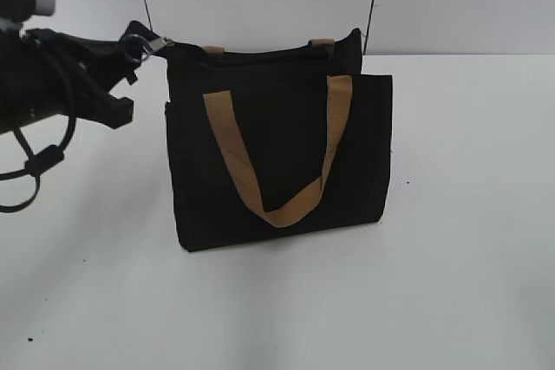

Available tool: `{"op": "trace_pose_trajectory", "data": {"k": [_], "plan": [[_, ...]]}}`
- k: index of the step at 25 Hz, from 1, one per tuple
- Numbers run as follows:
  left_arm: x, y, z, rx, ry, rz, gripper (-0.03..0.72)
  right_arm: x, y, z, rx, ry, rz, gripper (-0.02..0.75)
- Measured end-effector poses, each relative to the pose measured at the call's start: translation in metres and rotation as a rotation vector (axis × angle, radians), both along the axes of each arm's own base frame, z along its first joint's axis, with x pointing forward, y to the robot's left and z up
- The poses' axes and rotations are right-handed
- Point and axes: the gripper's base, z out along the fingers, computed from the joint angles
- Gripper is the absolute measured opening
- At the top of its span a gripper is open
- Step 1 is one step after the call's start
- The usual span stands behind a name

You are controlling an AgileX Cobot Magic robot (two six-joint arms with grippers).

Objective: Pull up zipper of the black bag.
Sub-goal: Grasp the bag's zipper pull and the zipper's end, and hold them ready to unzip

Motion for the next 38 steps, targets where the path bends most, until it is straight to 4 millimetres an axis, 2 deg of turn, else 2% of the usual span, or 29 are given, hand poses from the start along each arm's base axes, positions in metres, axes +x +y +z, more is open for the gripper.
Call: {"op": "trace_pose_trajectory", "data": {"k": [2, 6, 13, 18, 24, 26, 29, 33, 38], "plan": [[-0.007, 0.004, 0.017, -0.008, -0.038, 0.007, -0.002, 0.000, 0.000, 0.000, 0.000, 0.000, 0.000, 0.342], [-0.018, 0.008, 0.034, 0.027, -0.070, -0.009, -0.002, 0.000, 0.000, 0.000, 0.000, 0.000, 0.000, 0.342], [-0.025, 0.002, 0.039, 0.002, -0.018, -0.084, -0.002, 0.000, 0.000, 0.000, 0.000, 0.000, 0.000, 0.342], [-0.020, -0.002, 0.048, -0.059, 0.009, -0.098, -0.002, 0.000, 0.000, 0.000, 0.000, 0.000, 0.000, 0.342], [-0.014, -0.004, 0.047, -0.057, 0.037, -0.082, -0.002, 0.001, 0.005, 0.002, 0.043, 0.004, 0.041, 0.342], [-0.012, -0.004, 0.051, -0.058, 0.027, -0.079, -0.002, 0.012, 0.011, 0.007, 0.053, 0.041, 0.107, 0.342], [-0.009, -0.006, 0.055, -0.039, 0.010, -0.090, -0.002, 0.040, 0.023, 0.019, 0.062, 0.094, 0.239, 0.342], [-0.008, -0.006, 0.054, -0.026, 0.013, -0.090, -0.002, 0.089, 0.038, 0.033, 0.124, 0.127, 0.385, 0.342], [-0.008, -0.006, 0.054, -0.015, 0.010, -0.096, -0.002, 0.146, 0.052, 0.041, 0.189, 0.109, 0.479, 0.342]]}}
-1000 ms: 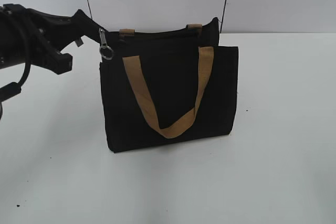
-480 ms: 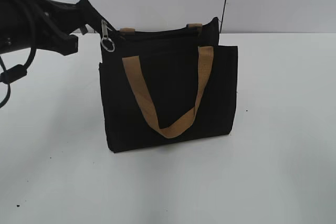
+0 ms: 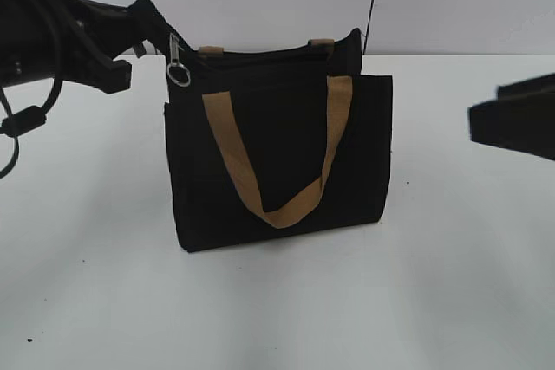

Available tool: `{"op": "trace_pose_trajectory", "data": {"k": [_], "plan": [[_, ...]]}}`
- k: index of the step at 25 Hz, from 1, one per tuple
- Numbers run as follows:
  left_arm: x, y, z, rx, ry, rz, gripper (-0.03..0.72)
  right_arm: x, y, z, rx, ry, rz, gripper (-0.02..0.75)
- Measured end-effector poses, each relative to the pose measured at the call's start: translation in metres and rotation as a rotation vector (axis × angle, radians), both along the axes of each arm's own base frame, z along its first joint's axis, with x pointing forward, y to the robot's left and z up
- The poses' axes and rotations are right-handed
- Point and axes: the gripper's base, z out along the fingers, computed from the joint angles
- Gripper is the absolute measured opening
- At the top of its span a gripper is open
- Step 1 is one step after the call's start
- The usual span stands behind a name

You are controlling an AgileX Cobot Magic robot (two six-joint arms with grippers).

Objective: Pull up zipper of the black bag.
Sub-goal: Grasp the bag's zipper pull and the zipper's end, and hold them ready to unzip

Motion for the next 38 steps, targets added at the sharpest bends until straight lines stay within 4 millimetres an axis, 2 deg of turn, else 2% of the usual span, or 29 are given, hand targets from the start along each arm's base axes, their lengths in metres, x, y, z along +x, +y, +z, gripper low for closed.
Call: {"op": "trace_pose_trajectory", "data": {"k": [3, 6, 11, 14, 18, 25, 29, 33, 38], "plan": [[0.000, 0.000, 0.000, 0.008, -0.003, -0.006, -0.002, 0.030, 0.018, -0.001, 0.003, 0.016, 0.072, 0.342], [0.000, 0.000, 0.000, 0.013, -0.005, -0.009, -0.002, 0.055, 0.045, -0.002, -0.018, 0.030, 0.164, 0.342], [0.000, 0.000, 0.000, 0.014, -0.006, -0.010, -0.002, 0.086, 0.097, -0.016, -0.064, 0.060, 0.274, 0.342], [0.000, 0.000, 0.000, 0.014, -0.006, -0.010, -0.002, 0.101, 0.116, -0.023, -0.078, 0.061, 0.283, 0.342], [0.000, 0.000, 0.000, 0.014, -0.007, -0.010, -0.002, 0.116, 0.126, -0.034, -0.078, 0.094, 0.272, 0.342], [0.000, 0.000, 0.000, 0.014, -0.008, -0.010, -0.002, 0.130, 0.135, -0.056, -0.074, 0.101, 0.273, 0.342], [0.000, 0.000, 0.000, 0.014, -0.008, -0.010, -0.002, 0.133, 0.140, -0.057, -0.101, -0.046, 0.375, 0.330], [0.000, 0.000, 0.000, 0.014, -0.008, -0.010, -0.002, 0.132, 0.147, -0.049, -0.044, -0.165, 0.457, 0.319], [0.000, 0.000, 0.000, 0.014, -0.008, -0.010, -0.002, 0.137, 0.150, -0.044, 0.002, -0.242, 0.441, 0.388]]}}
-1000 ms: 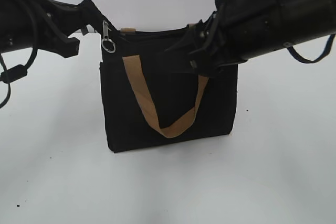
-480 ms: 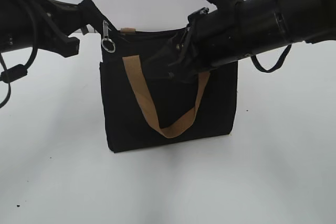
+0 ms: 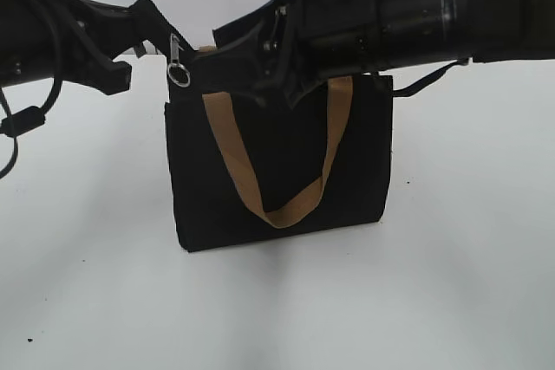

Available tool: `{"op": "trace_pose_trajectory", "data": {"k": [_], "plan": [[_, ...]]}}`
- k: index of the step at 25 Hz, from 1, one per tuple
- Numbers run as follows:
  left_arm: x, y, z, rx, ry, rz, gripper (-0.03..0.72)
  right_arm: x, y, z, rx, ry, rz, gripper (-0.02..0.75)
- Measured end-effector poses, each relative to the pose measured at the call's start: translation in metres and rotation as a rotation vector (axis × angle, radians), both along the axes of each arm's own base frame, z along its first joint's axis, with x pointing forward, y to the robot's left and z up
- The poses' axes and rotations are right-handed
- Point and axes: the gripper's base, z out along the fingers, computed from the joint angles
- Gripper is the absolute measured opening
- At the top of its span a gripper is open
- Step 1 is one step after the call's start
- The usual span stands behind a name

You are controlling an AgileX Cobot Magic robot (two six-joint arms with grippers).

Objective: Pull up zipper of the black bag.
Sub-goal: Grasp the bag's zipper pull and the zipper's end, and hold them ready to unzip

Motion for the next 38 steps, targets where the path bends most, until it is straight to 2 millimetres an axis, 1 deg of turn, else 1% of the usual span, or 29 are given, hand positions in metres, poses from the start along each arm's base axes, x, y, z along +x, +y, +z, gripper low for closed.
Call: {"op": "trace_pose_trajectory", "data": {"k": [3, 8, 14, 16, 20, 25, 31, 35, 38], "plan": [[0.000, 0.000, 0.000, 0.000, 0.000, 0.000, -0.002, 0.009, 0.005, -0.005, 0.012, 0.022, -0.009, 0.390], [0.000, 0.000, 0.000, 0.000, 0.000, 0.000, -0.002, 0.024, 0.014, -0.017, 0.013, 0.063, -0.021, 0.354], [0.000, 0.000, 0.000, -0.001, -0.001, -0.001, -0.002, 0.030, 0.018, -0.037, -0.006, 0.122, -0.020, 0.347], [0.000, 0.000, 0.000, -0.002, -0.002, -0.002, -0.002, 0.031, 0.019, -0.041, -0.009, 0.134, -0.018, 0.347], [0.000, -0.001, 0.001, -0.008, -0.009, -0.009, -0.002, 0.034, 0.021, -0.040, -0.005, 0.128, -0.018, 0.347], [0.000, -0.001, 0.002, -0.012, -0.013, -0.013, -0.002, 0.046, 0.027, -0.036, 0.024, 0.139, -0.029, 0.340], [0.000, -0.001, 0.002, -0.012, -0.013, -0.014, -0.002, 0.049, 0.029, -0.043, 0.030, 0.190, -0.045, 0.249], [0.000, -0.001, 0.002, -0.012, -0.013, -0.014, -0.002, 0.048, 0.029, -0.044, 0.011, 0.182, -0.029, 0.224], [0.000, -0.001, 0.002, -0.012, -0.013, -0.014, -0.002, 0.048, 0.029, -0.045, 0.001, 0.177, -0.022, 0.185]]}}
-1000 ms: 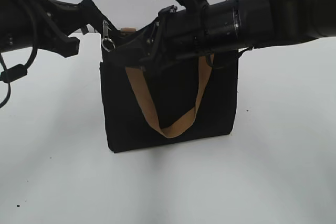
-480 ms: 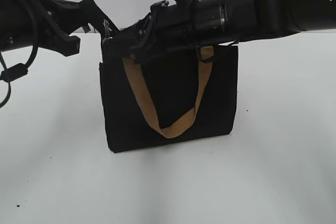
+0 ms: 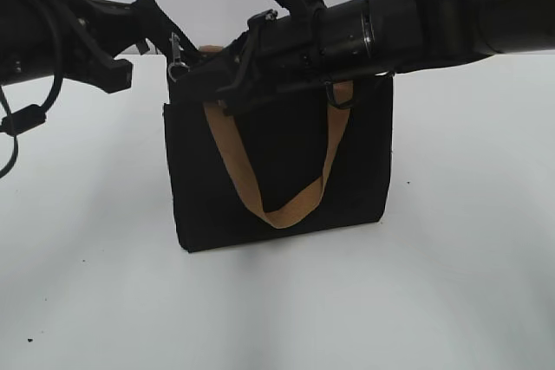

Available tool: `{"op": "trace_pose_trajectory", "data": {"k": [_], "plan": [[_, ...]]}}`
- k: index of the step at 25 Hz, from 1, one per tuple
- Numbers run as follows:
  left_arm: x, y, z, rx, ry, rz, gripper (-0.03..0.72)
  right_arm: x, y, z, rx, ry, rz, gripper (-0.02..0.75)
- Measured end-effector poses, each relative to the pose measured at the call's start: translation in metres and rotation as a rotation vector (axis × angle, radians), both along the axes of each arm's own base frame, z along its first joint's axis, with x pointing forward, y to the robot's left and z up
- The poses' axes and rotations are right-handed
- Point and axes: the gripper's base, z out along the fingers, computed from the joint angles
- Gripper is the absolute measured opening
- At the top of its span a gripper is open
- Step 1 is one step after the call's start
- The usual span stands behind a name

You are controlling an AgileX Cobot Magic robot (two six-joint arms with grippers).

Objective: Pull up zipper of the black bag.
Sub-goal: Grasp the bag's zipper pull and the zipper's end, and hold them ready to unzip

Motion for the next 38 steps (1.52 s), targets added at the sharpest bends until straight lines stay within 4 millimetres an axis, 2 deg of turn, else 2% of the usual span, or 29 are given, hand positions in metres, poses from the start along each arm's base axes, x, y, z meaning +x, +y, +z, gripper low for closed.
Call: {"op": "trace_pose_trajectory", "data": {"k": [7, 22, 25, 27, 38], "plan": [[0.000, 0.000, 0.000, 0.000, 0.000, 0.000, -0.002, 0.001, -0.001, -0.001, -0.012, -0.003, -0.014, 0.106], [0.000, 0.000, 0.000, 0.000, 0.000, 0.000, -0.002, 0.003, 0.000, 0.001, 0.031, 0.022, -0.046, 0.082], [0.000, 0.000, 0.000, 0.001, 0.000, 0.000, -0.002, 0.003, 0.000, 0.001, 0.034, 0.029, -0.050, 0.006], [0.000, 0.000, 0.000, 0.001, 0.001, 0.001, -0.002, 0.003, 0.000, 0.001, 0.037, 0.035, -0.052, -0.013], [0.002, 0.009, -0.011, 0.094, 0.085, 0.087, -0.002, 0.000, 0.000, 0.008, 0.074, 0.101, -0.070, -0.013]]}}
